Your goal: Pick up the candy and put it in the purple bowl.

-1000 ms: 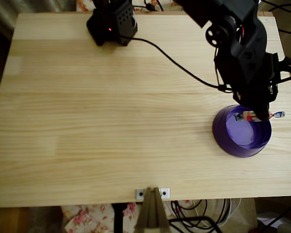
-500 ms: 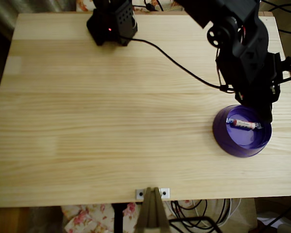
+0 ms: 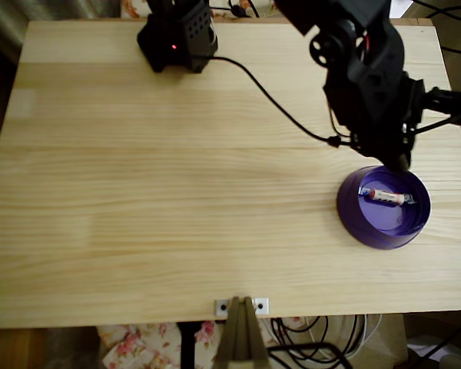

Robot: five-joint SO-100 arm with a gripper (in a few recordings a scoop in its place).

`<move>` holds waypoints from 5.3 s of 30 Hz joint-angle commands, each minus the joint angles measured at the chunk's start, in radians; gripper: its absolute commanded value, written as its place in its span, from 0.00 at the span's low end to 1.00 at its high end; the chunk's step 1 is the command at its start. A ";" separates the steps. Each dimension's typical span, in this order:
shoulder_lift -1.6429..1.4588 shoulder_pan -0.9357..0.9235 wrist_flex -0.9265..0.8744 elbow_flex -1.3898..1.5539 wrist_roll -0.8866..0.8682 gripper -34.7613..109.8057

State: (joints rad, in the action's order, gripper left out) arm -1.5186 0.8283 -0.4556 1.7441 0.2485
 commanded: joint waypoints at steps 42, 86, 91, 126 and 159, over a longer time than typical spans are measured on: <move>-0.762 -0.571 -0.221 0.637 -0.064 0.24; -0.808 -0.773 -0.245 0.811 -0.063 0.24; -0.907 -0.792 -0.270 0.870 -0.063 0.24; -1.781 -0.882 -0.538 1.287 -0.109 0.24; -1.781 -0.870 -0.540 1.287 -0.098 0.24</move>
State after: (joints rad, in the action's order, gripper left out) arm -3.2827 -0.0337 -0.9925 3.0450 0.1350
